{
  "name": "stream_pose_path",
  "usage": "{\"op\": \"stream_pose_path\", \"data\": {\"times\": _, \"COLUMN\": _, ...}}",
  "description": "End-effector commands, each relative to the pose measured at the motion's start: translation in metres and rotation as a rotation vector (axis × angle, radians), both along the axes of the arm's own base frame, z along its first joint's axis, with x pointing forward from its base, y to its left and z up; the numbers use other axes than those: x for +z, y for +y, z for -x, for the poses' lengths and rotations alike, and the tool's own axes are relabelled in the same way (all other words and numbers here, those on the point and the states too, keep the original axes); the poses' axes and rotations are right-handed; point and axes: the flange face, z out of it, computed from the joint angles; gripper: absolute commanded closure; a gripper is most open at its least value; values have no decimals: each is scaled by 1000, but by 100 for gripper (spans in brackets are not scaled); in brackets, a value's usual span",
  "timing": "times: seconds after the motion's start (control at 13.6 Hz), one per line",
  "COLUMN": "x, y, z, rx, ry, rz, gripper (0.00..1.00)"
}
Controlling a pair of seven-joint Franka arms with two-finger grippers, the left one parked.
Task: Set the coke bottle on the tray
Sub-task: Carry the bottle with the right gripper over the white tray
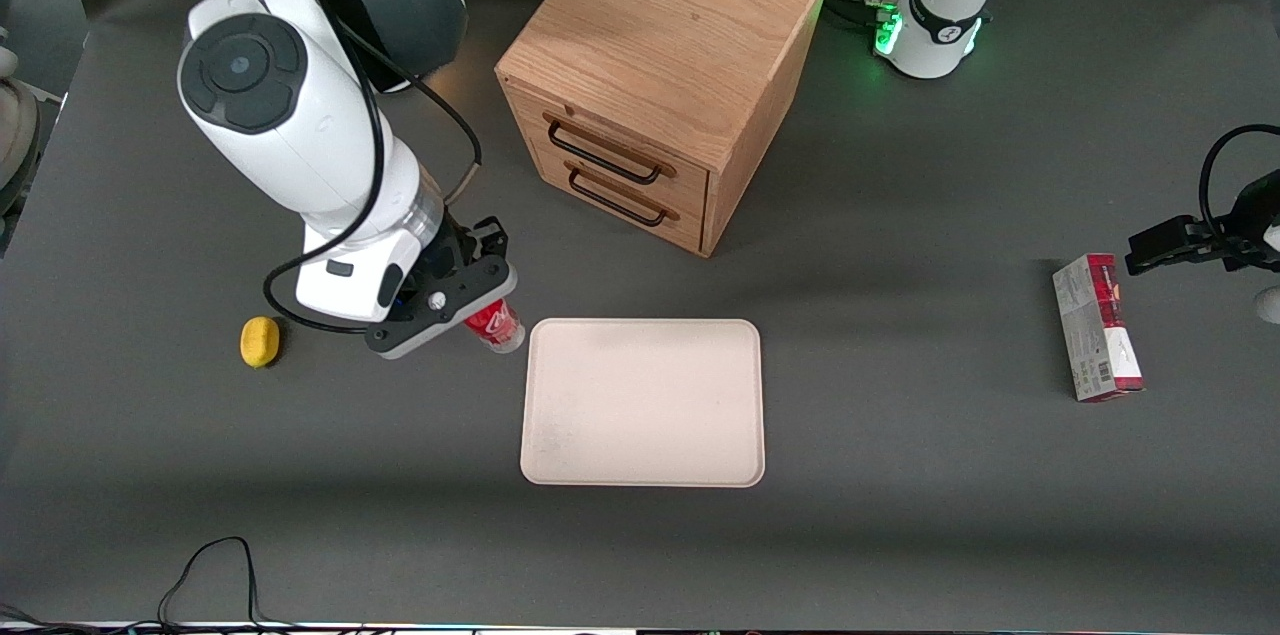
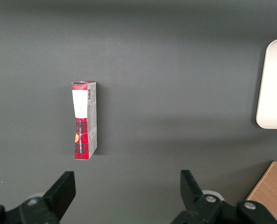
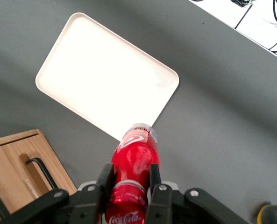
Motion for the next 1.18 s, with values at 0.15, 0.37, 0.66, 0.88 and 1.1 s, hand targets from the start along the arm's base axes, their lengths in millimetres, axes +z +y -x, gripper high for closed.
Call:
{"op": "stream_pose_path", "data": {"times": 0.15, "x": -90, "y": 9, "z": -45, "rx": -20, "ry": -10, "rz": 5, "gripper": 100}}
{"op": "stream_pose_path", "data": {"times": 0.37, "x": -153, "y": 12, "z": -65, "rx": -29, "ry": -7, "rz": 12, "gripper": 100}}
{"op": "stream_pose_path", "data": {"times": 0.66, "x": -207, "y": 15, "z": -76, "rx": -36, "ry": 0, "rz": 20, "gripper": 100}}
{"op": "stream_pose_path", "data": {"times": 0.88, "x": -231, "y": 16, "z": -80, "rx": -37, "ry": -5, "rz": 19, "gripper": 100}}
{"op": "stream_pose_path", "data": {"times": 1.1, "x": -240, "y": 16, "z": -83, "rx": -41, "ry": -15, "rz": 15, "gripper": 100}}
